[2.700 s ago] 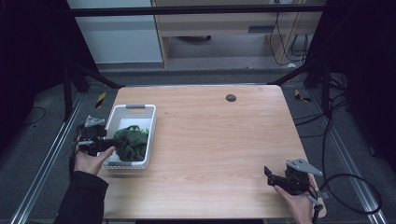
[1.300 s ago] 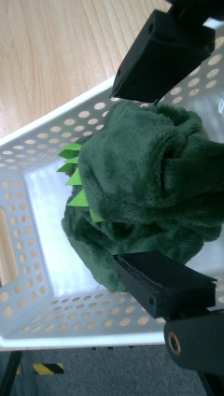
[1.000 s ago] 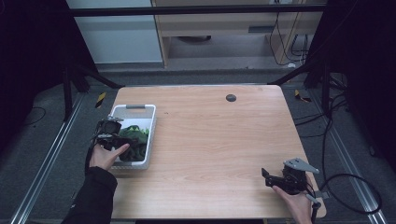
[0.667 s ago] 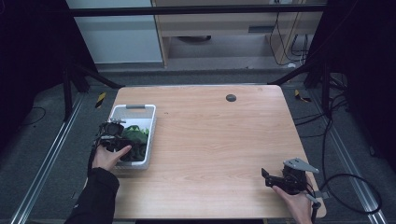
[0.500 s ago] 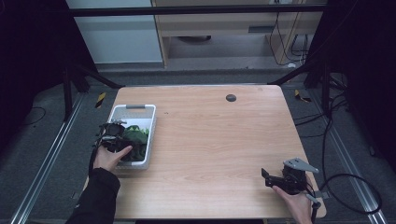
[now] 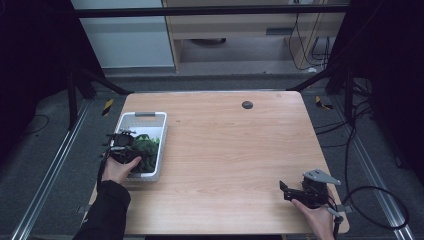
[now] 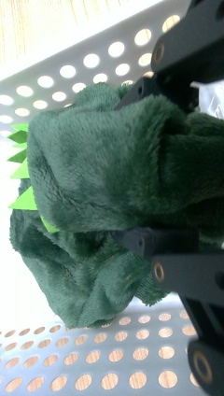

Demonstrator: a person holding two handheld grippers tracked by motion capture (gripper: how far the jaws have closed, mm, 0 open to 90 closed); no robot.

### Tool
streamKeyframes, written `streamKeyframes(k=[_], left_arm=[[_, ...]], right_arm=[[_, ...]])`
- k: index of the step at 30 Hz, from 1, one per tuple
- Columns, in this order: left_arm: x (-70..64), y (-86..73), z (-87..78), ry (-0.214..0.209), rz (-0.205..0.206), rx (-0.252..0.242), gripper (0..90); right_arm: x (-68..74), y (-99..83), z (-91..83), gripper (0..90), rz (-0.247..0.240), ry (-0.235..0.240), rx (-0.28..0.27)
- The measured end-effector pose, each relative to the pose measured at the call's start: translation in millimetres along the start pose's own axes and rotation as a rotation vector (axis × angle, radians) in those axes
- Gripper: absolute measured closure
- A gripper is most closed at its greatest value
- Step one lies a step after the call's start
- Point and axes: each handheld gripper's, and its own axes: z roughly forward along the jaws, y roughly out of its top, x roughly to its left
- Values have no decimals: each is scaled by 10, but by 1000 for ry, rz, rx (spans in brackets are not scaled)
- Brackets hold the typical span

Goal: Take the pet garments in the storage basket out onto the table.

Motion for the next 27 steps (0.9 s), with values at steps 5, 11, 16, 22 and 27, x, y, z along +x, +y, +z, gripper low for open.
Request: streamKeyframes(k=[5,11,16,22,27], left_arm=[[-2,-11,9,-2,-7,2,585],[29,-32,-5,-24,-25,-4,671],[37,-42,-34,-35,-27,-18,712],[17,-38,-98,-32,-19,-33,738],[32,-29,-223,-37,-19,-62,745]], right_arm=[[-2,0,-1,55,5,4,5],[0,0,-1,55,5,5,6],[-2,-2,7,55,-2,7,6],[-8,-2,5,56,-4,5,6],[-5,-1,2,55,0,9,8]])
